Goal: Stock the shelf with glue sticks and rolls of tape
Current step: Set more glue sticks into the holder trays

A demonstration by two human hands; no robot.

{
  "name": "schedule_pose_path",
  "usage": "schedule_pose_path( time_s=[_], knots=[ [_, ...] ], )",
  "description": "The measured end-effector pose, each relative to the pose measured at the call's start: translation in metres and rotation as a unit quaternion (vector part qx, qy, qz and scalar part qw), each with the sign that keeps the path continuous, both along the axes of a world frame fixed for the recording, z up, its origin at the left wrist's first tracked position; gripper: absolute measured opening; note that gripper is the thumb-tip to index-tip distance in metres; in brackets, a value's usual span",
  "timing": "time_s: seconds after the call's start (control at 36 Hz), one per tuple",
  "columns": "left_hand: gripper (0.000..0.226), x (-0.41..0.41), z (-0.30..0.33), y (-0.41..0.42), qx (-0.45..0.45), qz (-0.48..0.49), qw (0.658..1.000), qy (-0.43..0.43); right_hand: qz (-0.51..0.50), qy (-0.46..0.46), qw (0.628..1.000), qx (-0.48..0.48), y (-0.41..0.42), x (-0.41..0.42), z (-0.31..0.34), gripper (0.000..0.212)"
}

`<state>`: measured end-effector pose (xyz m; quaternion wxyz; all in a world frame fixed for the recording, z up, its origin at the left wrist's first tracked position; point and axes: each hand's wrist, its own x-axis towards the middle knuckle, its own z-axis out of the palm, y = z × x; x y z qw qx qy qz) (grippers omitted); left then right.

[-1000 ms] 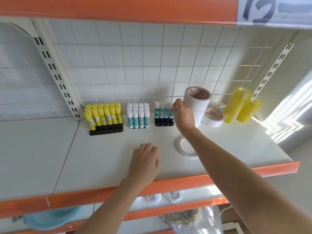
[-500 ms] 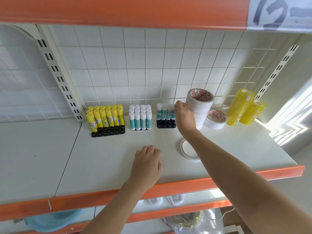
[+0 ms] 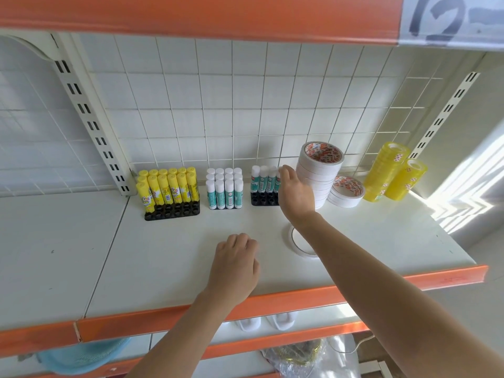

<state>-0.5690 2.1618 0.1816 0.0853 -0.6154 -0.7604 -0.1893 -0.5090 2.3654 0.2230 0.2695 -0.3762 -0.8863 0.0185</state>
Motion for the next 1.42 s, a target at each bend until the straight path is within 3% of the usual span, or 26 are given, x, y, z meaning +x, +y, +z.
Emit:
schedule_pose_path(
  time_s=[0.08, 0.44, 0.61, 0.86, 0.94, 1.0, 1.14, 1.25, 1.42],
  knots=[
    [0.011, -0.001, -0.002, 0.0, 0.003, -0.005, 1.0, -0.003, -0.003, -0.037, 0.999, -0.016, -0.002, 0.004, 0.006, 0.037],
    [0.018, 0.0, 0.0, 0.0, -0.01, -0.006, 1.0, 0.01, 0.004, -0.177, 0.983, -0.049, -0.009, 0.019, 0.019, 0.064],
    [0.016, -0.001, 0.002, 0.0, -0.01, -0.005, 1.0, 0.007, 0.03, -0.193, 0.979, -0.058, -0.011, 0.033, 0.027, 0.071],
    [0.018, -0.002, -0.001, 0.003, 0.006, -0.006, 1.0, 0.011, 0.016, -0.126, 0.991, -0.045, -0.042, 0.07, -0.001, 0.048],
    [0.01, -0.003, -0.005, 0.003, 0.013, -0.007, 1.0, 0.025, 0.031, -0.084, 0.996, -0.018, -0.049, 0.083, -0.009, 0.028],
    [0.024, -0.003, -0.005, 0.003, 0.011, -0.011, 0.999, 0.033, 0.027, -0.074, 0.997, 0.006, -0.051, 0.093, -0.015, 0.015],
    [0.028, -0.003, -0.004, 0.004, 0.002, -0.006, 0.999, 0.037, -0.007, -0.093, 0.995, -0.039, -0.057, 0.115, -0.021, 0.034],
    [0.013, -0.001, -0.001, 0.005, -0.014, 0.0, 0.999, 0.042, 0.011, -0.101, 0.992, -0.071, -0.059, 0.12, -0.019, 0.031],
    [0.024, 0.002, 0.002, 0.006, -0.027, 0.008, 0.998, 0.049, 0.056, -0.151, 0.98, -0.118, -0.063, 0.125, -0.011, 0.035]
  ],
)
